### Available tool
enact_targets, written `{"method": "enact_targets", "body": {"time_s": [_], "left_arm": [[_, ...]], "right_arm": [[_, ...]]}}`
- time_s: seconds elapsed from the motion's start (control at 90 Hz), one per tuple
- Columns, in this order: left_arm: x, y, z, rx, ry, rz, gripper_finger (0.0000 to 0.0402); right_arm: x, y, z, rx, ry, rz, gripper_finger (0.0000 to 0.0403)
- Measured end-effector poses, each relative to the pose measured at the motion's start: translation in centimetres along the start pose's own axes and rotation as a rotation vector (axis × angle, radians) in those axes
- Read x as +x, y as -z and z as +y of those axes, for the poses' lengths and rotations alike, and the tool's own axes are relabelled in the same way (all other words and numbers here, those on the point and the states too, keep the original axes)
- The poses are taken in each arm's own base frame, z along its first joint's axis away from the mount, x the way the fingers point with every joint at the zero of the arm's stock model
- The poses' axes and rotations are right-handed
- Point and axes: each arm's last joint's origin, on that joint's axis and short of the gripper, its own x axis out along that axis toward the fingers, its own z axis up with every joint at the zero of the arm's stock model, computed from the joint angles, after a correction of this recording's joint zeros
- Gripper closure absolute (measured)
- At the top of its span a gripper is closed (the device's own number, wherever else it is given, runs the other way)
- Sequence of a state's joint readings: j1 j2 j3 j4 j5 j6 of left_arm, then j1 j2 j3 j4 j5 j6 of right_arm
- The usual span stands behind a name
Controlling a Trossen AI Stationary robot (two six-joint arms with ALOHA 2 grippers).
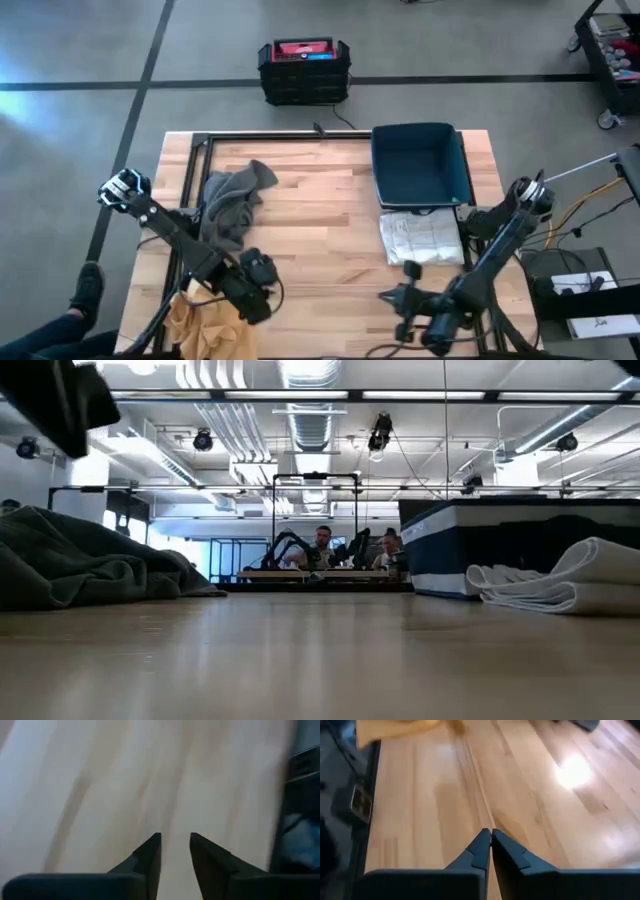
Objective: Fold towel
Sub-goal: Fold the yellow towel
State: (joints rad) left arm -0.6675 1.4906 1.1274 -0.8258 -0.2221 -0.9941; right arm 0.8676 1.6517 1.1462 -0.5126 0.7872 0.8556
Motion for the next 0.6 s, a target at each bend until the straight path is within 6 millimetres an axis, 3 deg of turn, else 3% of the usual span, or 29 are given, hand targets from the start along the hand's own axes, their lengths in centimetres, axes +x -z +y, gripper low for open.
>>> {"method": "enact_targets", "body": {"time_s": [0.178, 0.311, 0.433, 0.6], "left_arm": [[-1.5, 0.2, 0.1, 0.047, 0.008, 0.191, 0.023], [-1.6, 1.4, 1.2, 0.046, -0.039, 0.438, 0.0199], [-0.8, 2.4, 1.9, 0.076, -0.026, 0.569, 0.019], [0.2, 3.0, 2.0, 0.184, -0.015, 0.591, 0.0203]], "right_arm": [[4.3, 0.7, 0.4, -0.044, 0.036, 0.029, 0.0333], [7.3, 1.7, 0.5, -0.035, 0.028, 0.093, 0.0286], [9.3, 2.4, 0.6, -0.035, 0.018, 0.139, 0.0252], [10.6, 2.9, 0.5, -0.065, 0.013, 0.189, 0.0221]]}}
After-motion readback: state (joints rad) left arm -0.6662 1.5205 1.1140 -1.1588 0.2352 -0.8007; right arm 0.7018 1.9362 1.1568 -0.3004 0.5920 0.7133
